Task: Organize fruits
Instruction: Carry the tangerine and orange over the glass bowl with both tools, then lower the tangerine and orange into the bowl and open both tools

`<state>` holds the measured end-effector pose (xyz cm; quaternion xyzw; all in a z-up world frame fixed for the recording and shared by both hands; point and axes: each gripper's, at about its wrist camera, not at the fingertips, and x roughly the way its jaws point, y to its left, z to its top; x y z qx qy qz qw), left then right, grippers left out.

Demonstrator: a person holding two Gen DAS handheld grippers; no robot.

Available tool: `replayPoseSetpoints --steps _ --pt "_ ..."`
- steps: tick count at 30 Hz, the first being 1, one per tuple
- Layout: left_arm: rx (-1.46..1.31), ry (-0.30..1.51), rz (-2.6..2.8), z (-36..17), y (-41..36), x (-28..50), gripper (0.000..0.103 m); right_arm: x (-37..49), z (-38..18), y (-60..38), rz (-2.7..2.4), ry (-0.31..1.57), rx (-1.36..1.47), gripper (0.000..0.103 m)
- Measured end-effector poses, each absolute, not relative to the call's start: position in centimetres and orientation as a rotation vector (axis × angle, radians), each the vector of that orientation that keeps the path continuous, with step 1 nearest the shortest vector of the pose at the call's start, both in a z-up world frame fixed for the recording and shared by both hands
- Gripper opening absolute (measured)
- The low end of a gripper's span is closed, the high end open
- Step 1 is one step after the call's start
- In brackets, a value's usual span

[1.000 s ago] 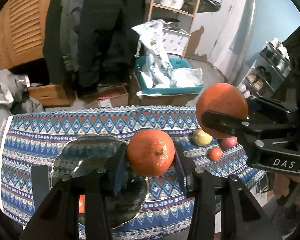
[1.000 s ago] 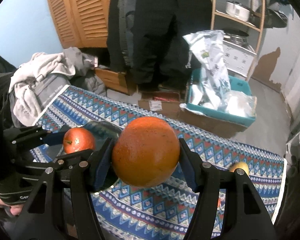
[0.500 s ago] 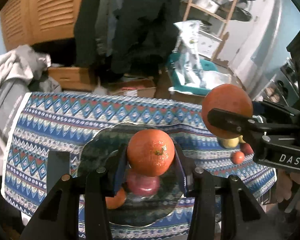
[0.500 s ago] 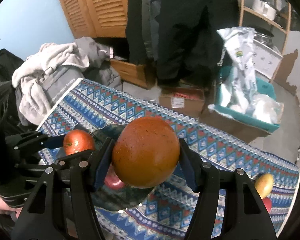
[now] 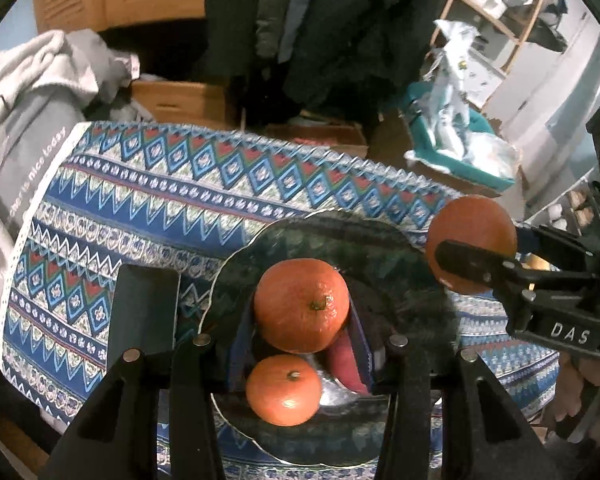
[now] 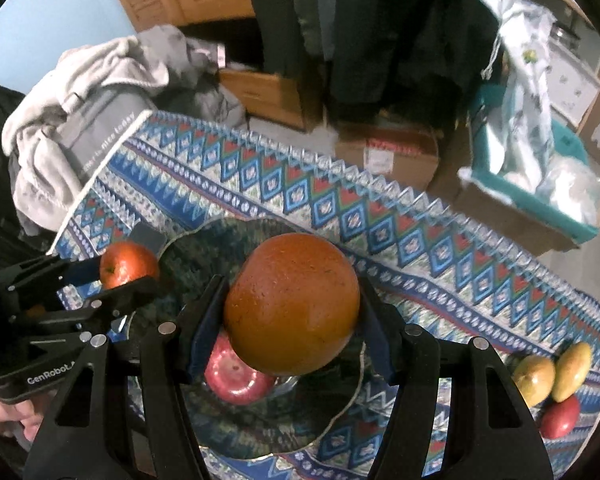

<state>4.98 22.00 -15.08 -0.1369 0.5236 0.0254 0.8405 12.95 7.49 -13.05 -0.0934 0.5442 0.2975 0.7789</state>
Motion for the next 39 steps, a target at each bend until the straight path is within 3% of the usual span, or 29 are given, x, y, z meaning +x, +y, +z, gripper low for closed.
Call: replayPoseSetpoints --steps 11,27,34,39 --pt "-0.272 1.181 0.079 -18.8 22.2 5.5 0.046 13.1 -18.5 8.8 0.624 1.299 -0.227 0.064" --pt "-0.281 1.282 0.098 -22.7 22.1 6.2 0.046 14.3 -21.8 8.8 0.606 1.35 -0.233 0.064" --pt "-0.292 1.3 0.118 -22.6 22.4 6.3 0.062 14.7 -20.8 8.9 0.638 1.316 -0.196 0.065" --pt "-0.307 1.281 0.112 -21.3 22.6 6.1 0.062 15.0 -17.8 9.2 0.661 1.259 -0.161 0.066"
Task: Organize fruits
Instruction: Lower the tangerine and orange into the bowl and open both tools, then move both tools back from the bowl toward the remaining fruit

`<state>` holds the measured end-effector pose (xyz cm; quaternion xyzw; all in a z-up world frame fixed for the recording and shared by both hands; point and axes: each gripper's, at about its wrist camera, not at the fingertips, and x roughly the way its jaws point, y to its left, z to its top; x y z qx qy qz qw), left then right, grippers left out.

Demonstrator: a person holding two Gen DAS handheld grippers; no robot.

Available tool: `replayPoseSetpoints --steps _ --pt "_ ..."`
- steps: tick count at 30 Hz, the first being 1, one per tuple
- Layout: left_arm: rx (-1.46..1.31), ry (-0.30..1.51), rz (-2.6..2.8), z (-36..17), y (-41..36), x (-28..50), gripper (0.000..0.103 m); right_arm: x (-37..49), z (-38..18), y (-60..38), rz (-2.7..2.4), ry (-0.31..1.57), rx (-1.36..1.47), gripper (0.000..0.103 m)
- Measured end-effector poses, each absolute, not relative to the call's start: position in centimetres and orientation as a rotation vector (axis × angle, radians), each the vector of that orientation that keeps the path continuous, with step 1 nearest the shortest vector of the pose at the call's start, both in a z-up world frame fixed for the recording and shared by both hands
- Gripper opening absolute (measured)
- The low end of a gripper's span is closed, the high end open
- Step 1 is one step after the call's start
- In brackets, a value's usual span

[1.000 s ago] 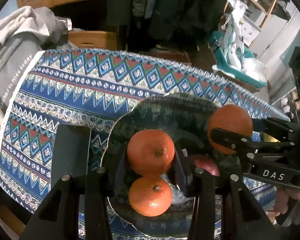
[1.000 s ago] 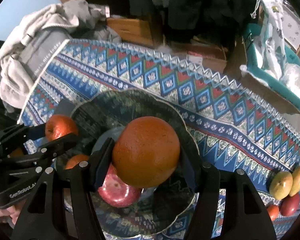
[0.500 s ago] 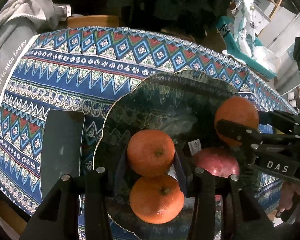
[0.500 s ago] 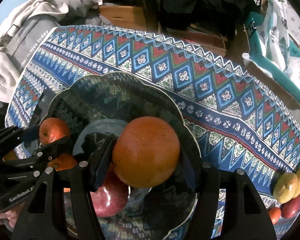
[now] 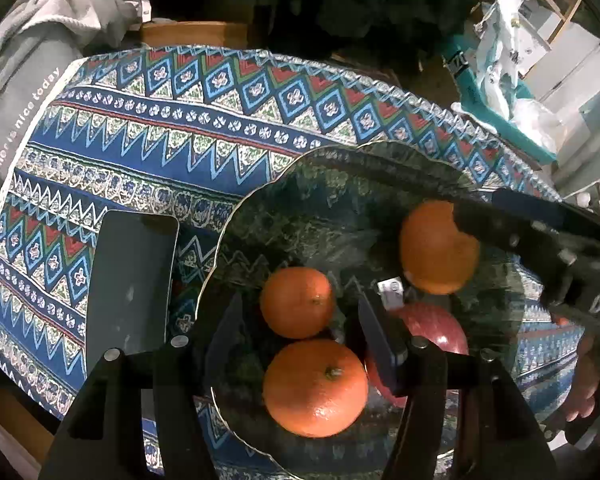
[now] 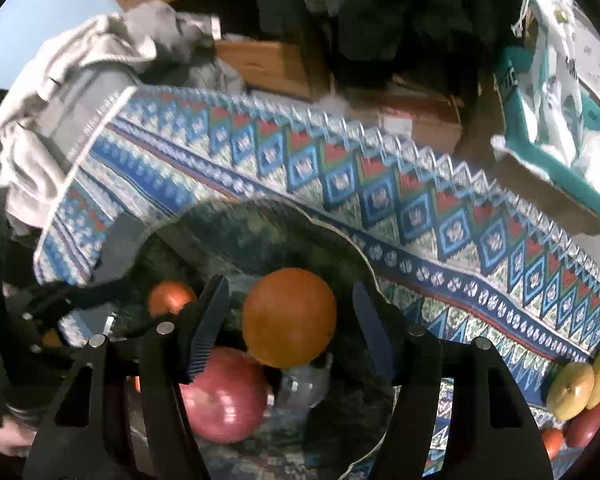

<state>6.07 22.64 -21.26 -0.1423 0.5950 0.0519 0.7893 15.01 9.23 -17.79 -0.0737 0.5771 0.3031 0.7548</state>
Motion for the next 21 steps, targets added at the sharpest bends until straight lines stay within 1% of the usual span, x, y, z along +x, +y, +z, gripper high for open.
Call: replayPoseSetpoints --steps 8,10,12,21 --pt "-0.27 1.218 0.099 -18.1 21.9 5.3 0.064 14.5 -13.8 8.9 0.658 1.198 -0.14 0.066" --pt "-0.261 1.202 0.096 -17.3 21.6 5.2 0.065 14.3 -12.8 8.5 0.65 1.179 -0.151 0.068" --pt "-0.258 1.189 0.087 -16.6 21.2 5.0 0.065 14.2 -12.1 8.1 0.634 1.16 -0.171 0.071" --pt "-0.226 1.124 0.039 -13.7 19.1 4.2 0.065 12.7 -9.7 5.1 0.581 1.123 -0.222 0.071"
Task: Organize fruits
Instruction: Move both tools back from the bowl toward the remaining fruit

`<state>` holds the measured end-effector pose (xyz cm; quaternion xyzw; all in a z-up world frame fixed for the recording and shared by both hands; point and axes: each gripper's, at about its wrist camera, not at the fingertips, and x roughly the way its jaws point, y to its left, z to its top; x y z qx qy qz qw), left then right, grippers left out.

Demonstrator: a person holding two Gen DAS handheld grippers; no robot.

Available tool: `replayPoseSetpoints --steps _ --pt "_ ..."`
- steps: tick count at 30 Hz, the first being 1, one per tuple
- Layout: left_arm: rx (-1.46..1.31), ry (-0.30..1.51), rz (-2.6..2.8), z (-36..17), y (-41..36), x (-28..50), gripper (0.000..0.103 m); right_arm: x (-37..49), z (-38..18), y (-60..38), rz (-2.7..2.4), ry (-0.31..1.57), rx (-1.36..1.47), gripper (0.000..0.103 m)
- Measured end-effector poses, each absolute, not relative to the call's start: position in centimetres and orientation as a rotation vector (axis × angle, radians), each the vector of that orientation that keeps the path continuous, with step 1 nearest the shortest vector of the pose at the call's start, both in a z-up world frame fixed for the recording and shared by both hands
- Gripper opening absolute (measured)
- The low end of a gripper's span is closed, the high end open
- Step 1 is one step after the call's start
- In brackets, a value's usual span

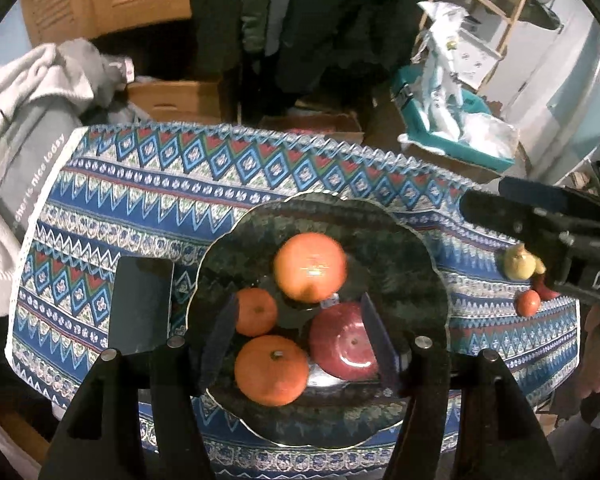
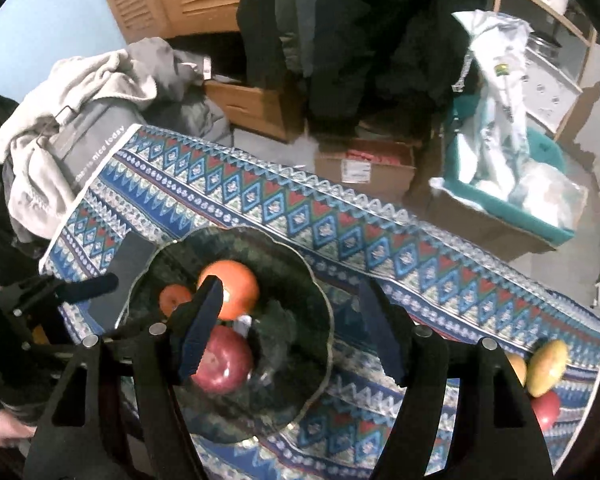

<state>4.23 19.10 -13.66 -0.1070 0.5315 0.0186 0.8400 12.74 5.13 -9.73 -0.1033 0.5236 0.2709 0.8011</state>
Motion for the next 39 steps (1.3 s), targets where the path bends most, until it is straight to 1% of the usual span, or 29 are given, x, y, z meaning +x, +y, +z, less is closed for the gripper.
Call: replayPoseSetpoints --steps 8,12,15,18,27,29,33,37,39 --pt "-0.214 1.09 -0.019 -11.3 17.0 3.6 0.065 11.0 -7.9 1.6 0.542 1.093 -0.253 0.071" --pt "-0.19 1.072 -0.049 -10.3 15.4 3.4 0.069 10.4 -6.8 0.0 0.529 1.078 -0.241 0.071" --pt "-0.165 1.066 -0.07 -9.9 14.2 3.2 0.07 9.9 -5.9 -1.1 0.519 1.049 -0.238 0.077" --pt "-0.15 1.071 -0.089 -9.8 13.1 3.2 0.07 9.4 -5.4 -2.2 0.512 1.033 -0.236 0.077" --pt "-0.128 1.081 -0.137 -9.3 10.1 3.4 0.07 8.4 -4.5 -5.9 0.483 1.018 -0.227 0.078" --pt "-0.121 1.083 -0.143 -9.2 9.5 3.3 0.07 8.3 -4.4 -7.0 0.471 1.013 -0.216 0.08" --pt "-0.116 1.092 -0.16 -9.1 8.2 3.4 0.07 8.4 -4.6 -9.5 0.432 1.021 -0.192 0.081" --pt "-0.116 1.089 -0.16 -8.7 7.2 3.5 0.074 8.3 -4.6 -11.7 0.405 1.024 -0.175 0.081" --pt "-0.112 1.084 -0.163 -8.5 6.6 3.6 0.074 8.3 -4.7 -12.6 0.393 1.026 -0.167 0.081"
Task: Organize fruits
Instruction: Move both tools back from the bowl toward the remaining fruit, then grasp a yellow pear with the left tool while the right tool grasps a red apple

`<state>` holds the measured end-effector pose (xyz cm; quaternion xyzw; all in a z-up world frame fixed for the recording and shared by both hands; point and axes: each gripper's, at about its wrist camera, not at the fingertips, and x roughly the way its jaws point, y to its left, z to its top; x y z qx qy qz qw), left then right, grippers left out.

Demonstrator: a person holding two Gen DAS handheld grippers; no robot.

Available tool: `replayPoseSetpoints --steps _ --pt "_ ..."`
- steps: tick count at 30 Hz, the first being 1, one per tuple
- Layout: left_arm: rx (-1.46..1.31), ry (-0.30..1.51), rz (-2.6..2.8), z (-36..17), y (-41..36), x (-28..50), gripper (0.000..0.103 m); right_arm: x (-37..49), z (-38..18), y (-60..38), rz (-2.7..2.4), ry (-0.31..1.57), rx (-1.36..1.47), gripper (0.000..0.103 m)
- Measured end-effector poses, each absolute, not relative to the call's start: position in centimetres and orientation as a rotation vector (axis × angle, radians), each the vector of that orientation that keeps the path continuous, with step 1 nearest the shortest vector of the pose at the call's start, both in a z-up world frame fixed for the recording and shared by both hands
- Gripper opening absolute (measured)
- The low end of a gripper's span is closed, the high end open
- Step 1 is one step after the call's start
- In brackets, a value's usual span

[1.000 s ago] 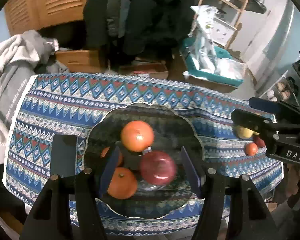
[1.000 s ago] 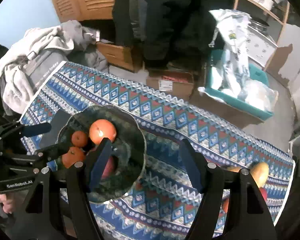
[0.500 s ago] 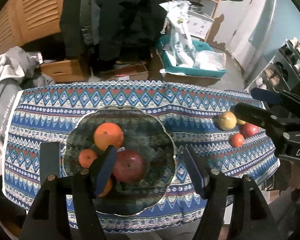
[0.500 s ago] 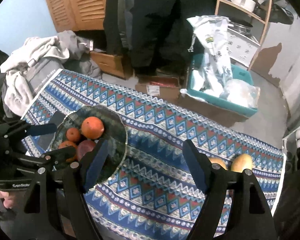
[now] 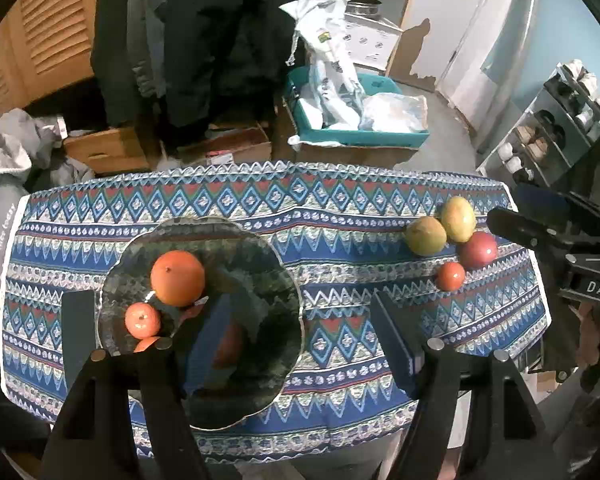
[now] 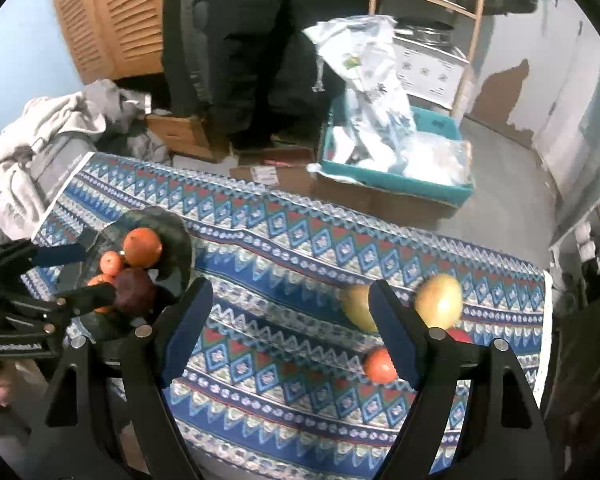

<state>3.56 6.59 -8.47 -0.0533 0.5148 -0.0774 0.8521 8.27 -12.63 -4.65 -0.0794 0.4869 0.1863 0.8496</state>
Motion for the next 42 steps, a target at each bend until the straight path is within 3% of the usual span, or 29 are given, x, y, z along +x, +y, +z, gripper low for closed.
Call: replayPoseSetpoints --steps 23,42 --pt "0.027 1.075 -0.251 -8.1 -2.3 4.6 0.076 7.4 -4.7 -23.8 0.254 0.992 -0.068 0.082" --pt "0.1 1.129 -0.329 -10.6 -9.2 7.6 0.076 9.1 -9.2 -30.3 0.204 1.123 -0.012 0.082"
